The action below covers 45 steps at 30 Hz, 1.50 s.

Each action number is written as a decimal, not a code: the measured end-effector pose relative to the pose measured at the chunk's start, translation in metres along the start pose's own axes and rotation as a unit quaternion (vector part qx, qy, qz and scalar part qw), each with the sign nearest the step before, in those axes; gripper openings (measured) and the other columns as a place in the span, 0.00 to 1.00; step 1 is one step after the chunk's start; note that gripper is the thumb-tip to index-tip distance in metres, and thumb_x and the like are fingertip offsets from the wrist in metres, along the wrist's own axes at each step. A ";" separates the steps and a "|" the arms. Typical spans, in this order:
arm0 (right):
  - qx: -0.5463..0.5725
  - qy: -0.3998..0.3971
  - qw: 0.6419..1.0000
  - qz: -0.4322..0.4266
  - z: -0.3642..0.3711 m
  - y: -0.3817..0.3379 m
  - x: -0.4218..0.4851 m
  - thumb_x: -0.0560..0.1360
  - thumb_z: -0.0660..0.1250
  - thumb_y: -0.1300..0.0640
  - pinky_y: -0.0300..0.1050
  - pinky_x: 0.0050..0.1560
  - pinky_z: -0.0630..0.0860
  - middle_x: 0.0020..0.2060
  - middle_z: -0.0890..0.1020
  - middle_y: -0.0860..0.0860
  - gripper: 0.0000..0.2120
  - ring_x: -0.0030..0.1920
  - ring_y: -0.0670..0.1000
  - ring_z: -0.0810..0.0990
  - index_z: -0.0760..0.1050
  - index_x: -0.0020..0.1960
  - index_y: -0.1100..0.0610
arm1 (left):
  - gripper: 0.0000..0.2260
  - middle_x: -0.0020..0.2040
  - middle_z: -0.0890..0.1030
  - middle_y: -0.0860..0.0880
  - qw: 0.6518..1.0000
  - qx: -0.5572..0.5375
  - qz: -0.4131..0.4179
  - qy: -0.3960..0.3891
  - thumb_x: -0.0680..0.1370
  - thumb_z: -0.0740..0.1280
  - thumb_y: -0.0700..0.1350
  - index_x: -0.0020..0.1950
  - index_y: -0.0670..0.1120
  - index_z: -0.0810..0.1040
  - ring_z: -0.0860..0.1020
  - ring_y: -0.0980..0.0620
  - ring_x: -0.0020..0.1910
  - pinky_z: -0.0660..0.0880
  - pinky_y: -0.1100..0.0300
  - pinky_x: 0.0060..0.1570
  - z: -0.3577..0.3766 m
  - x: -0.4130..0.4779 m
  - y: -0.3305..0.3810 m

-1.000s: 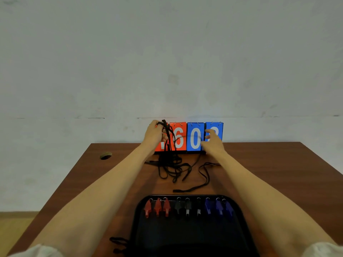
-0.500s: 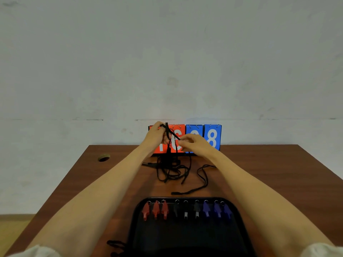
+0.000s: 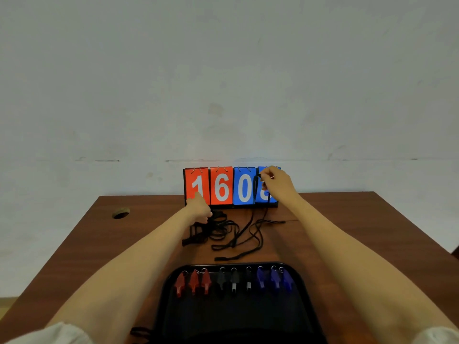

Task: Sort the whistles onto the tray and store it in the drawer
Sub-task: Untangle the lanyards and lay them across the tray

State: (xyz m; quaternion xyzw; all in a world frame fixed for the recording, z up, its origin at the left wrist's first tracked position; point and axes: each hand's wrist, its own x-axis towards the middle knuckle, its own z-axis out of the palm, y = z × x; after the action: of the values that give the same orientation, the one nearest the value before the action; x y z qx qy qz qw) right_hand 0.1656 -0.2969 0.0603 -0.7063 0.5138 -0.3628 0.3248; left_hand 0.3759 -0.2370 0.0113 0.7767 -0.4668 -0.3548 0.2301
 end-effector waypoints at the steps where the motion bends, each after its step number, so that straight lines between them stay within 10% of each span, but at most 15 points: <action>1: 0.002 -0.007 1.000 -0.009 -0.001 -0.004 -0.001 0.81 0.57 0.59 0.30 0.32 0.71 0.45 0.77 0.53 0.10 0.39 0.49 0.77 0.74 0.56 0.63 | 0.21 0.59 0.74 0.42 1.000 0.010 0.022 0.003 0.75 0.68 0.37 0.66 0.43 0.65 0.77 0.46 0.54 0.78 0.57 0.49 0.004 -0.007 0.008; 9: 0.034 -0.012 0.995 -0.097 -0.023 -0.051 -0.014 0.79 0.59 0.63 0.25 0.30 0.71 0.43 0.78 0.52 0.08 0.35 0.44 0.78 0.76 0.53 0.62 | 0.26 0.53 0.80 0.46 0.954 -0.157 0.247 -0.064 0.77 0.67 0.44 0.73 0.45 0.62 0.79 0.54 0.38 0.76 0.63 0.41 0.019 -0.042 0.064; 15: 0.169 -0.134 0.969 -0.118 -0.051 -0.092 -0.031 0.79 0.60 0.65 0.33 0.40 0.77 0.40 0.79 0.51 0.08 0.37 0.45 0.78 0.77 0.52 0.60 | 0.21 0.40 0.75 0.50 0.937 -0.200 0.287 -0.011 0.79 0.64 0.45 0.71 0.46 0.65 0.76 0.54 0.37 0.77 0.65 0.41 0.014 -0.057 0.078; 20: 0.149 -0.126 0.973 -0.122 -0.071 -0.106 -0.041 0.78 0.62 0.64 0.32 0.40 0.76 0.40 0.79 0.50 0.08 0.38 0.45 0.78 0.78 0.54 0.62 | 0.09 0.36 0.74 0.51 0.940 -0.152 0.306 0.008 0.81 0.60 0.45 0.49 0.43 0.78 0.72 0.56 0.35 0.71 0.71 0.34 0.003 -0.071 0.083; 30: 0.201 -0.140 0.961 -0.127 -0.090 -0.126 -0.070 0.79 0.59 0.66 0.35 0.44 0.77 0.44 0.80 0.51 0.10 0.42 0.46 0.77 0.79 0.50 0.58 | 0.13 0.41 0.81 0.47 0.901 -0.305 0.288 -0.114 0.83 0.52 0.49 0.55 0.45 0.74 0.72 0.54 0.28 0.73 0.61 0.34 0.012 -0.125 0.105; 34: 0.186 -0.096 0.970 -0.123 -0.103 -0.122 -0.080 0.77 0.63 0.66 0.32 0.40 0.77 0.40 0.80 0.52 0.07 0.37 0.45 0.79 0.78 0.51 0.59 | 0.16 0.31 0.69 0.50 0.927 -0.227 0.298 -0.020 0.83 0.52 0.50 0.45 0.46 0.75 0.66 0.54 0.29 0.66 0.63 0.32 0.011 -0.132 0.087; 40: -0.021 -0.053 0.992 -0.109 -0.115 -0.089 -0.098 0.75 0.68 0.62 0.32 0.32 0.72 0.42 0.83 0.51 0.04 0.40 0.48 0.83 0.79 0.50 0.59 | 0.15 0.45 0.76 0.50 0.938 -0.014 0.323 0.122 0.82 0.55 0.47 0.52 0.42 0.79 0.73 0.54 0.41 0.66 0.71 0.37 -0.024 -0.134 0.052; 45: -0.225 -0.092 0.962 -0.126 -0.105 -0.057 -0.112 0.77 0.64 0.62 0.33 0.41 0.72 0.43 0.80 0.51 0.08 0.44 0.49 0.79 0.80 0.52 0.61 | 0.12 0.48 0.77 0.50 0.941 0.074 0.316 0.093 0.82 0.57 0.48 0.49 0.46 0.78 0.75 0.52 0.48 0.70 0.70 0.41 -0.035 -0.146 0.026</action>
State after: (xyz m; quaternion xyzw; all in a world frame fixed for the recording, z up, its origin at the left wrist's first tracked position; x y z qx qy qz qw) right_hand 0.0811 -0.1833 0.1428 -0.8504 0.4570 -0.2091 0.1557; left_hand 0.3426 -0.1188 0.1012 0.6335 -0.6899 -0.1543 0.3144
